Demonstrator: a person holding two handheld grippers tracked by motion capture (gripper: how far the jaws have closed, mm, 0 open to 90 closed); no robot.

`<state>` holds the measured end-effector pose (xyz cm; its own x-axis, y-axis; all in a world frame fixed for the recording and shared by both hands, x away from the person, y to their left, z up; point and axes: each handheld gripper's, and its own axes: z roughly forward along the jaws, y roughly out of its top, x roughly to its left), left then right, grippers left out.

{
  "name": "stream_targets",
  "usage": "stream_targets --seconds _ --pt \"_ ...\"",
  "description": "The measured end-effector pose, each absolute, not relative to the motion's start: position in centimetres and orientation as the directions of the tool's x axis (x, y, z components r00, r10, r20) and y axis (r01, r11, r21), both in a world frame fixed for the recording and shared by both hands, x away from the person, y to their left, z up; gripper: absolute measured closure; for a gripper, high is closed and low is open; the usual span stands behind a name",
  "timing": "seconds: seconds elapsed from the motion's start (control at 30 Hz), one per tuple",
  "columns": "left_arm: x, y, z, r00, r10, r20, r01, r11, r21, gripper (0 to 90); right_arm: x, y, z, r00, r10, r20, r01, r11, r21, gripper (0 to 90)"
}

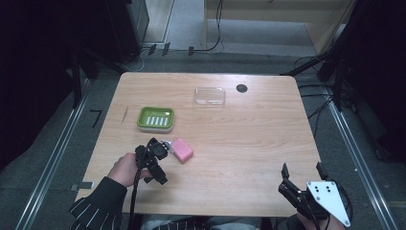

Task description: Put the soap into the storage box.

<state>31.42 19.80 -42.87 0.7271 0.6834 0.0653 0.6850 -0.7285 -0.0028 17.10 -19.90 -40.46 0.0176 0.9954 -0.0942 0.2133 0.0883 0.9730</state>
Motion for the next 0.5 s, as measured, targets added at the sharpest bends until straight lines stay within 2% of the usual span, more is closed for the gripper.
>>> stream_targets --seconds 0.5 --pt "32.9 18.2 -42.9 0.751 0.657 0.070 0.659 -0.751 -0.025 6.3 17.1 -19.9 -40.5 0.016 0.995 -0.094 0.211 0.089 0.973 12.8"
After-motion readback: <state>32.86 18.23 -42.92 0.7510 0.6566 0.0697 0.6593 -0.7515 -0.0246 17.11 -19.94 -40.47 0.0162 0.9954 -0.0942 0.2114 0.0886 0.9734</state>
